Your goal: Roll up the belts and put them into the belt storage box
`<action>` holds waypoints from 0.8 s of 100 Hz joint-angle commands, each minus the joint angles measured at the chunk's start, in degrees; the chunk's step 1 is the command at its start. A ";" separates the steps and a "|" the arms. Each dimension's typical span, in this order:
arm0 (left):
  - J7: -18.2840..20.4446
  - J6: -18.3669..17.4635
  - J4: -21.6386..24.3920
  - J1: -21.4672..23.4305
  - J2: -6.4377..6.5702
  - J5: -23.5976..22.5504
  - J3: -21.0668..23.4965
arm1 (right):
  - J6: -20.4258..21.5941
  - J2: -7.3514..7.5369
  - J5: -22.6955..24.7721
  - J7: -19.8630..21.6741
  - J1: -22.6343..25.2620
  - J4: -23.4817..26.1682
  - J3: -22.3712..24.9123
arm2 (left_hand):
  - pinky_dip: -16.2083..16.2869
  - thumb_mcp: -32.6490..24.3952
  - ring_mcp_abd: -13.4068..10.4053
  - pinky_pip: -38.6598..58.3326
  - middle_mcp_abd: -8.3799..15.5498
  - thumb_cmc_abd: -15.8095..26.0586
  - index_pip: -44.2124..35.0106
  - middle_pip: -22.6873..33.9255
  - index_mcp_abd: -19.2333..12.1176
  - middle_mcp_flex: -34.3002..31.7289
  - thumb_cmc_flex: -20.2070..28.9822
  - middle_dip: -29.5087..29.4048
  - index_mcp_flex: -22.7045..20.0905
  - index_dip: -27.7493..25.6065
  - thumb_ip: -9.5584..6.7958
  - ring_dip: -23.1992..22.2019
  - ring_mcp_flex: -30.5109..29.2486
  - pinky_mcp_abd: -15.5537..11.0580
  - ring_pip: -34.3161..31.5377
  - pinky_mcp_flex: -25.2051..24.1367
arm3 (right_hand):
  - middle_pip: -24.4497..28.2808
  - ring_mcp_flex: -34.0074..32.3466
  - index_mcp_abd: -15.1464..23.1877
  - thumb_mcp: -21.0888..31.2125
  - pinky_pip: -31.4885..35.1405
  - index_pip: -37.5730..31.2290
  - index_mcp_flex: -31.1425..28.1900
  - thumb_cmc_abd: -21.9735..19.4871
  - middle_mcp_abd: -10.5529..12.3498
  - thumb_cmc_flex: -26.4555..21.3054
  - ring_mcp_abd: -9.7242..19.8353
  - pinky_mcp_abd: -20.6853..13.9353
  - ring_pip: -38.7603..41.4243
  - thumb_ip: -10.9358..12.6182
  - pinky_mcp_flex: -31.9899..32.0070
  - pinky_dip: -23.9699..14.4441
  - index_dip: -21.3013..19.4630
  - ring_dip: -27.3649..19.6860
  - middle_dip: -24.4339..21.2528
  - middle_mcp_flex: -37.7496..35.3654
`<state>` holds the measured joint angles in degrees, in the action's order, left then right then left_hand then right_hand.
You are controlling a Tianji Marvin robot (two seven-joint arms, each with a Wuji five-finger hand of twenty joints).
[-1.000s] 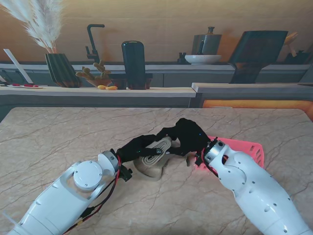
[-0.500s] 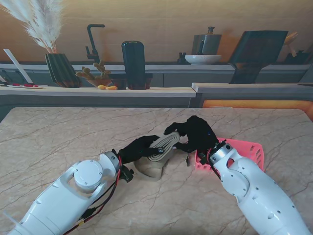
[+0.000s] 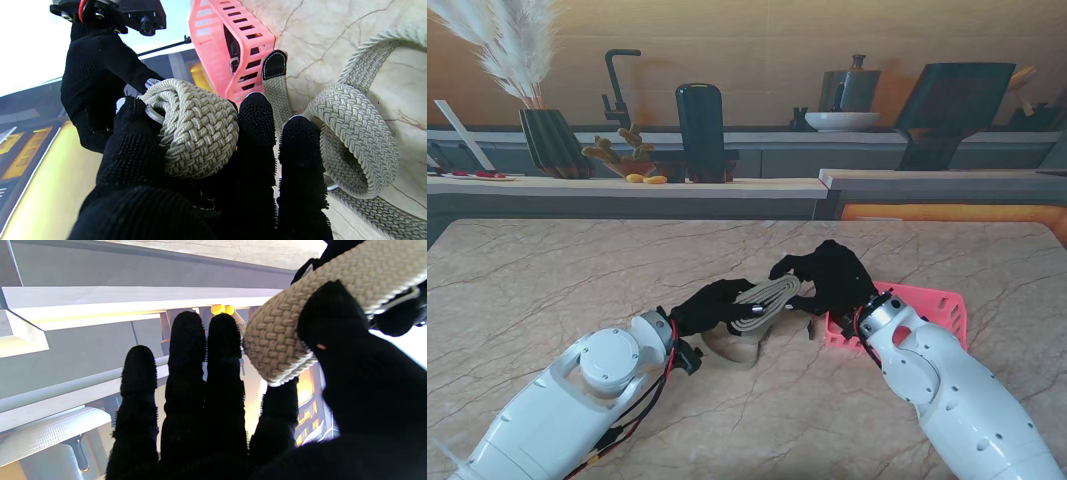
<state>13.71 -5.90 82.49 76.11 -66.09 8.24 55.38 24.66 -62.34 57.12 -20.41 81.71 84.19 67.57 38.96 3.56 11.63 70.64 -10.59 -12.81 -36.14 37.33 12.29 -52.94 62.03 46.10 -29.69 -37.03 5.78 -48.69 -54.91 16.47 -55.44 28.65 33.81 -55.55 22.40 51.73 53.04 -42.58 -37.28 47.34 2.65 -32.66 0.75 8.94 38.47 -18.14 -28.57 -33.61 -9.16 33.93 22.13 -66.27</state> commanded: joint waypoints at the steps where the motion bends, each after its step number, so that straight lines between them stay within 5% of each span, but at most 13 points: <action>1: -0.78 0.14 0.76 0.72 -0.55 0.16 0.02 | 0.19 0.26 1.05 -0.13 -0.44 -0.20 -0.47 | 1.51 -7.56 -3.68 3.02 5.66 4.41 -12.38 11.17 -7.86 -4.07 10.05 4.57 -2.11 -3.94 -4.57 -1.14 -3.10 0.17 -2.97 2.20 | 0.87 1.62 2.53 5.43 1.55 -19.47 -7.46 -10.55 -1.33 -4.70 0.08 0.45 0.26 4.20 0.88 1.15 -5.84 0.15 1.02 0.95; 12: -3.50 0.29 1.29 1.36 -1.10 -0.48 0.09 | 0.82 0.52 2.02 0.09 -1.32 -0.49 -1.40 | -0.10 -22.45 -4.79 3.81 5.51 -2.95 -15.31 13.12 -7.53 -6.44 1.20 3.83 -3.85 -3.42 -5.24 0.39 -6.17 0.95 -3.86 5.80 | 0.80 2.29 1.11 5.59 1.59 -18.57 -5.74 -9.05 -2.04 -3.67 -0.51 0.62 -0.11 4.60 1.08 1.31 -6.44 -0.16 1.23 2.95; 23: -5.20 0.88 1.91 1.85 -1.36 -1.50 0.17 | 1.51 0.83 2.91 0.72 -2.45 -1.02 -2.66 | -0.63 -28.34 -5.45 4.84 5.46 -5.65 -16.99 14.78 -7.29 -7.69 -2.06 3.66 -4.53 -3.65 -6.47 0.76 -7.97 1.23 -5.08 7.78 | 1.23 3.64 -1.21 6.22 1.50 -17.13 -3.17 -6.49 -3.55 -1.25 -1.38 1.00 -0.61 4.98 1.55 1.55 -7.18 -0.48 1.25 6.35; 62: -7.72 3.48 4.07 3.34 -1.80 -2.28 0.38 | 4.00 1.62 5.10 2.48 -7.54 -3.66 -8.57 | -1.74 -30.77 -5.70 4.81 5.26 -6.67 -17.58 15.25 -6.93 -8.00 -3.20 3.04 -4.80 -3.35 -6.76 1.55 -8.58 1.75 -4.88 8.76 | 1.32 5.43 -5.60 3.91 1.17 -11.65 -0.54 -4.56 -5.66 2.39 -2.61 1.34 -1.37 5.16 2.27 1.55 -10.12 -0.72 0.59 11.57; 69: -7.77 3.52 4.12 3.39 -1.87 -1.89 0.37 | 4.35 1.68 5.07 2.89 -8.46 -4.32 -9.81 | -2.02 -30.67 -5.68 4.40 5.28 -6.45 -17.75 15.18 -7.31 -7.55 -3.17 2.93 -4.57 -3.53 -6.57 1.66 -8.04 1.66 -4.58 8.09 | 0.96 6.13 -6.55 3.84 0.94 -8.49 -0.36 -4.80 -6.12 3.30 -2.82 1.38 -1.76 5.92 2.70 1.46 -12.53 -0.81 0.38 12.79; 80: -8.04 3.76 4.41 3.65 -1.99 -1.30 0.52 | 4.39 1.93 5.79 3.27 -9.53 -4.98 -11.41 | -2.23 -30.63 -5.54 4.13 5.28 -6.42 -17.79 15.16 -7.31 -7.41 -3.04 2.81 -4.51 -3.58 -6.49 1.75 -7.72 1.71 -4.31 7.82 | -0.35 8.31 -7.97 4.55 -0.12 -2.94 1.11 -5.67 -7.07 5.73 -3.23 1.50 -3.08 10.81 3.95 1.16 -18.57 -1.31 0.18 16.26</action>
<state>5.58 -1.89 85.12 79.60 -66.94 6.37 55.99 28.26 -59.84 61.88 -17.76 72.09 79.15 57.39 37.38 -16.67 11.46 73.20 -12.58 -21.71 -45.33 45.18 18.50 -57.98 51.83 46.78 -31.36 -38.26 5.83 -47.44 -62.44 17.19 -60.86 36.53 34.03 -49.23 7.91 54.60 53.06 -46.68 -33.73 46.56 -3.47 -30.00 -1.95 9.65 36.96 -11.34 -26.22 -33.15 -24.24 33.30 22.88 -52.58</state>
